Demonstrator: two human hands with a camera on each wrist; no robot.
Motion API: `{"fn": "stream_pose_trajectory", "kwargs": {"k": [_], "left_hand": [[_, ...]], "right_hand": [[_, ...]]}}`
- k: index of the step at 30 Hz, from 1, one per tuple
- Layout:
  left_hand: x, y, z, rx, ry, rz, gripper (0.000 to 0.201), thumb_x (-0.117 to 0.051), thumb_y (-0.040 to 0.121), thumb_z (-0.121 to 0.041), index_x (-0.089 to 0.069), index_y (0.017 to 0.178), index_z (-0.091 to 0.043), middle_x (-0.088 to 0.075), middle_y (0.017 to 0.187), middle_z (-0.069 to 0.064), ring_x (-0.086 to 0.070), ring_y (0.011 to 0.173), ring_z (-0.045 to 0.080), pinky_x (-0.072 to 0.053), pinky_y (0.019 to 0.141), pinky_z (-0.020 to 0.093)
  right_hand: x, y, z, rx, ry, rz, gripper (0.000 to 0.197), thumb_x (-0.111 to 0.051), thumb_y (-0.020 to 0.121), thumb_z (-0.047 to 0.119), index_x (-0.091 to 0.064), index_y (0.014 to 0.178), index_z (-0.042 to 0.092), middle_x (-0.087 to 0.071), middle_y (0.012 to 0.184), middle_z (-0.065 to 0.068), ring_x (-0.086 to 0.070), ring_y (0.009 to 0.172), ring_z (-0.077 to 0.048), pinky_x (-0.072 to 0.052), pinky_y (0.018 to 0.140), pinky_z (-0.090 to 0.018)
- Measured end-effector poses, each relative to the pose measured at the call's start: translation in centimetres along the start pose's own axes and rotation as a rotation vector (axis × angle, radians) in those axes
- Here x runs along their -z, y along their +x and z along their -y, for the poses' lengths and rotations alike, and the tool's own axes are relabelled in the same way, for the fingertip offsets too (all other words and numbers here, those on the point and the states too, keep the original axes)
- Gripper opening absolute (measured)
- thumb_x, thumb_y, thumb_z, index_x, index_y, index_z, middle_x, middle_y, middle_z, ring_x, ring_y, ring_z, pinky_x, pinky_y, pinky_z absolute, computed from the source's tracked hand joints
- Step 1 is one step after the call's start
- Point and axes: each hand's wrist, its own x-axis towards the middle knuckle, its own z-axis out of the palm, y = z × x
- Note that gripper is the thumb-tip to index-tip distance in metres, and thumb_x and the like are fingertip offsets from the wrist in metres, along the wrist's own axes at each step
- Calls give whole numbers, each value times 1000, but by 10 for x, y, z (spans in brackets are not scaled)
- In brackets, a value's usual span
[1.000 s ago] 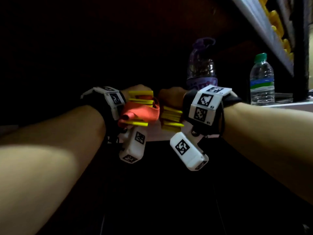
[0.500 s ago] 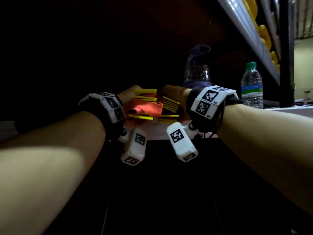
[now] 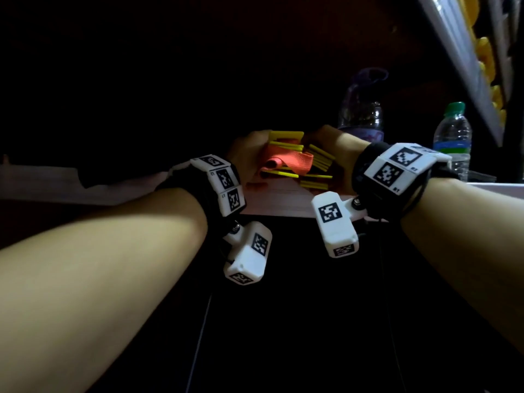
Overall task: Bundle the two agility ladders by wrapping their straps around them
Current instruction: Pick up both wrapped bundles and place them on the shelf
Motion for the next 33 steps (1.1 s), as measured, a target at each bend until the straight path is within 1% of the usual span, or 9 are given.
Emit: {"fn": "stream_pose_trajectory", "kwargs": {"k": [5, 10, 13, 15, 18, 23, 26, 30, 33], "left_hand": [[-5, -10, -9, -157, -19, -66, 18, -59, 95, -7, -59, 78, -14, -54, 63, 1, -50, 46, 6, -38, 42, 15], [-9, -28, -23, -163, -46, -72, 19, -66, 81, -15, -61, 98, -8, -52, 89, 14, -51, 62, 16, -39, 56, 25], [-7, -38, -30, -234, 17, -117, 25, -76, 62, -31, -72, 74, -10, -65, 85, 17, -66, 75, 32, -53, 76, 39], [-5, -44, -30, -268, 67, -104, 56, -75, 43, -42, -77, 84, -3, -72, 96, 22, -70, 92, 42, -55, 92, 48], [-9, -59, -33, -305, 136, -66, 51, -69, 69, -35, -75, 105, 0, -75, 103, 18, -72, 93, 37, -57, 89, 45], [-10, -71, -28, -343, 264, -50, 37, -63, 79, -37, -76, 94, -6, -71, 82, 4, -70, 76, 17, -56, 72, 35], [-10, -75, -23, -404, 316, -30, 50, -58, 75, -38, -72, 97, 5, -71, 82, 17, -69, 85, 29, -54, 91, 45], [-11, -68, -17, -507, 460, -68, 31, -57, 73, -52, -75, 78, -27, -74, 79, 8, -73, 84, 28, -59, 85, 51], [-11, -62, -18, -581, 627, -162, 35, -50, 79, -50, -64, 63, -22, -62, 60, -4, -65, 68, 20, -56, 72, 44]], "right_hand": [[7, -14, 1, -59, -119, -65, 37, -60, 93, 42, -62, 99, 6, -68, 105, -18, -69, 93, -34, -55, 89, -41], [4, -39, 7, -33, -154, -130, 54, -65, 81, 49, -62, 116, 9, -69, 111, -16, -71, 84, -32, -57, 51, -36], [0, -53, 11, 119, -304, -173, 34, -57, 89, 36, -62, 104, 6, -67, 113, -17, -70, 92, -37, -63, 67, -49], [-4, -60, 11, 164, -335, -247, 32, -54, 87, 36, -62, 94, 6, -68, 102, -15, -70, 86, -34, -63, 75, -49], [-10, -65, 4, 243, -501, -369, 32, -53, 90, 43, -52, 89, 10, -57, 91, -9, -60, 86, -32, -54, 79, -40], [-15, -72, -7, 418, -685, -494, 31, -47, 97, 40, -50, 86, 11, -57, 99, -16, -51, 86, -36, -37, 72, -37], [-16, -71, -14, 460, -709, -512, 39, -41, 101, 41, -59, 95, 7, -63, 110, -22, -58, 101, -43, -36, 74, -38], [-16, -61, -22, 518, -738, -570, 48, -36, 103, 45, -66, 103, 8, -66, 110, -19, -59, 102, -44, -34, 74, -38], [-11, -53, -25, 564, -780, -571, 48, -34, 104, 46, -65, 99, 10, -66, 106, -18, -60, 98, -44, -32, 71, -37]]}}
